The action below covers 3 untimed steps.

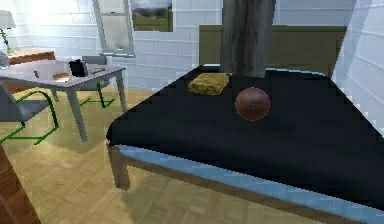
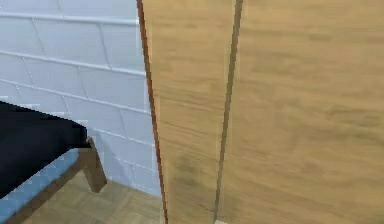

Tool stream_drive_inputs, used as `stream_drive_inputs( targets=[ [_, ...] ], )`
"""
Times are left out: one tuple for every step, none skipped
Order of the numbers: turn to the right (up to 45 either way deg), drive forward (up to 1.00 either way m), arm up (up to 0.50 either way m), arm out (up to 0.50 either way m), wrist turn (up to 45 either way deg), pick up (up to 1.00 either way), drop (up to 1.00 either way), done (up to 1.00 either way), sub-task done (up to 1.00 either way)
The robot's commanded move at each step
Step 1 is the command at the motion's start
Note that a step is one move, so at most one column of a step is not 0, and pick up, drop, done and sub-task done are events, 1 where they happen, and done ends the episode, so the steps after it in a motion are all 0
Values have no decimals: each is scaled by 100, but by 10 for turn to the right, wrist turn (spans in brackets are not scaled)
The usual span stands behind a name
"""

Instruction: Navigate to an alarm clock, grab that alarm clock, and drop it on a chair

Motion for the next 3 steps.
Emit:
stream_drive_inputs(
  targets=[
    [0, 80, 0, 0, 0, 0, 0, 0, 0],
    [-450, 0, 0, 0, 0, 0, 0, 0, 0],
    [-210, 0, 0, 0, 0, 0, 0, 0, 0]
  ],
)
